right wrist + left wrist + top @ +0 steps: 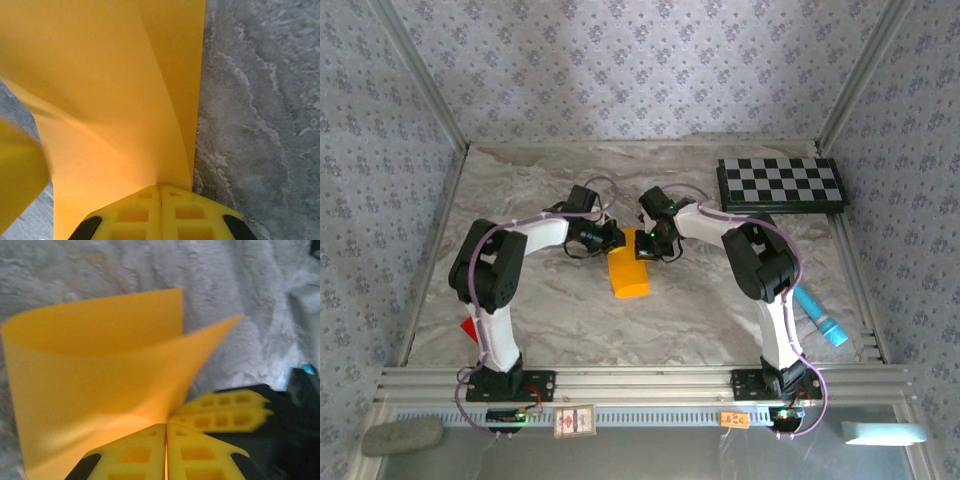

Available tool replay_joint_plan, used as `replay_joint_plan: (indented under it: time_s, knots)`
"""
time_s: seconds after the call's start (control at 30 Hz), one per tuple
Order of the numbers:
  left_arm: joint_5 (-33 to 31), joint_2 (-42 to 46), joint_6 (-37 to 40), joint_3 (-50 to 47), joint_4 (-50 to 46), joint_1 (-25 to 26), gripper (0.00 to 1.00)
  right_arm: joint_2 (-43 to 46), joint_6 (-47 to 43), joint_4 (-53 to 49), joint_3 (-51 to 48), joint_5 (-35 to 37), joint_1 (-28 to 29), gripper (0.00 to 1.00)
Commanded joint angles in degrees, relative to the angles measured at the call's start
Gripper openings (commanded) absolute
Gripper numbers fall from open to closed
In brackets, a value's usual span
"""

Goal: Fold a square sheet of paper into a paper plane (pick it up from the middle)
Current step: First fold the square sheet of paper in half at the center of the table.

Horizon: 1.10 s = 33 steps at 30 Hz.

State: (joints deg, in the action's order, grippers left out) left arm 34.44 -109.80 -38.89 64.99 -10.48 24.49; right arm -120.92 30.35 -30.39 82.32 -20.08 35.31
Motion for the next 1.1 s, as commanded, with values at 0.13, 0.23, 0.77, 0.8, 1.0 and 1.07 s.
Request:
replay_joint_plan:
  time_s: [0.13, 0.23, 0.77, 0.8, 1.0, 1.07]
  knots:
    - [-5.38, -4.10, 3.09, 2.07, -2.82, -3.53, 0.07, -8.63, -1.34, -8.62, -5.67, 14.87, -0.42, 0.05]
    - [-8.24, -4.10, 5.57, 1.72, -4.83, -6.78, 0.07, -8.54, -1.61, -8.64, -5.75, 15.15, -0.42, 0.05]
    - [-2.75, 2.69, 0.11, 1.43, 1.68, -3.78, 0.07, -8.76, -1.61, -8.46, -5.72, 14.93, -0.48, 0.05]
    - [-2.97, 1.36, -0.29, 1.98, 2.03, -3.22, 0.06, -8.80, -1.67, -8.47, -5.68, 14.89, -0.46, 0.05]
    - [-5.73, -4.44, 0.37, 5.29, 0.98, -3.12, 0.06, -8.73, -1.87, -8.46, -6.01, 14.80, -0.49, 0.05]
    - [-6.00, -5.67, 1.25, 5.76, 0.25, -3.80, 0.06, -8.64, -1.87, -8.41, -6.04, 14.89, -0.51, 0.05]
